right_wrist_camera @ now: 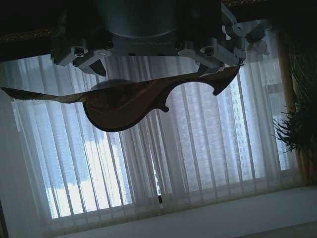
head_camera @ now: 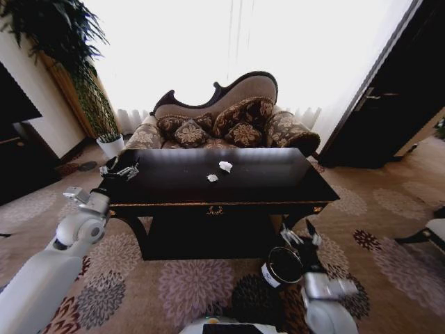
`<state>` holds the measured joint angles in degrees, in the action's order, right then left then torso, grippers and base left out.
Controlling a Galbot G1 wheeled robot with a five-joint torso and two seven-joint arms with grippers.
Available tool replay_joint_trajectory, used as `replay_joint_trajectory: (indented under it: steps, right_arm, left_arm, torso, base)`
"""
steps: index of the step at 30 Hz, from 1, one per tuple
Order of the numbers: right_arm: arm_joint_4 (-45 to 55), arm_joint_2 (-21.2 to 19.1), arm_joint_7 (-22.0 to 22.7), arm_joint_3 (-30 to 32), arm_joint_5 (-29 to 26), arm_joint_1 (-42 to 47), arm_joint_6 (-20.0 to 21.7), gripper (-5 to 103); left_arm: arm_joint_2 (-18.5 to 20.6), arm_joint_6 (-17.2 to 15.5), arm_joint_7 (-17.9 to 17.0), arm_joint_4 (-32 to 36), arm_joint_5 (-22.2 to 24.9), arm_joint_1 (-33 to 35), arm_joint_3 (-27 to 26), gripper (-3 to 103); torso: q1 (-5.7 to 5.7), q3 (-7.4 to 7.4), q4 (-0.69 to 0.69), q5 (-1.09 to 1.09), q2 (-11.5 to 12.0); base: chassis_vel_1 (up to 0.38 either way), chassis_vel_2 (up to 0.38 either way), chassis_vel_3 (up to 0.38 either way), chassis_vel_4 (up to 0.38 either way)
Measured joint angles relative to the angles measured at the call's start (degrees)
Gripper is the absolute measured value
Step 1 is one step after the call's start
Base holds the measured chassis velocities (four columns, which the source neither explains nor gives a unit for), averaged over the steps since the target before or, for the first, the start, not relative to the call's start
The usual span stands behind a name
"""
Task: Move to the front of the table and place the trash on the table into the trash bin.
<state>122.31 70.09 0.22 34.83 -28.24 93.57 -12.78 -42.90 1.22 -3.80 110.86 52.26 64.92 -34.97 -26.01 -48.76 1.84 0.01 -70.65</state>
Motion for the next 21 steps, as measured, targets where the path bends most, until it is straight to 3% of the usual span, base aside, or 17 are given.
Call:
replay_joint_trajectory:
  steps: [3, 4, 8, 11, 14, 21]
  right_arm:
    - [-1.43, -9.59, 0.62, -0.56, -1.28, -2.72, 2.04, 100]
    - [-1.43, -9.59, 0.62, -0.56, -1.28, -2.72, 2.04, 100]
    - [-5.67, -19.49, 0.81, -2.14, -4.32, -6.84, 3.89, 100]
    - [-8.49, -22.62, 0.81, -3.63, -4.66, -9.34, 4.18, 100]
    - [-14.03, -29.24, 1.28, -9.42, -6.39, -16.45, 5.45, 100]
    - [-21.37, -35.67, 1.38, -21.02, -8.14, -30.61, 6.92, 100]
  left_arm:
    - [0.00, 0.00, 0.00, 0.00, 0.00, 0.00, 0.00, 100]
    - [0.00, 0.00, 0.00, 0.00, 0.00, 0.00, 0.00, 100]
    - [0.00, 0.00, 0.00, 0.00, 0.00, 0.00, 0.00, 100]
    - [0.00, 0.00, 0.00, 0.00, 0.00, 0.00, 0.00, 100]
    - [0.00, 0.00, -0.02, -0.01, 0.00, 0.00, 0.00, 100]
    - [0.00, 0.00, 0.00, 0.00, 0.00, 0.00, 0.00, 100]
  torso:
    - [0.00, 0.00, 0.02, -0.03, 0.00]
    - [0.00, 0.00, 0.02, -0.03, 0.00]
    - [0.00, 0.00, 0.02, 0.00, 0.00]
    - [0.00, 0.00, 0.03, -0.02, 0.00]
    - [0.00, 0.00, 0.01, 0.00, 0.00]
    - [0.00, 0.00, 0.00, -0.03, 0.00]
  base:
    - [0.000, 0.000, 0.000, 0.000]
    - [0.000, 0.000, 0.000, 0.000]
    - [0.000, 0.000, 0.000, 0.000]
    - [0.000, 0.000, 0.000, 0.000]
    - [0.000, 0.000, 0.000, 0.000]
    - [0.000, 0.000, 0.000, 0.000]
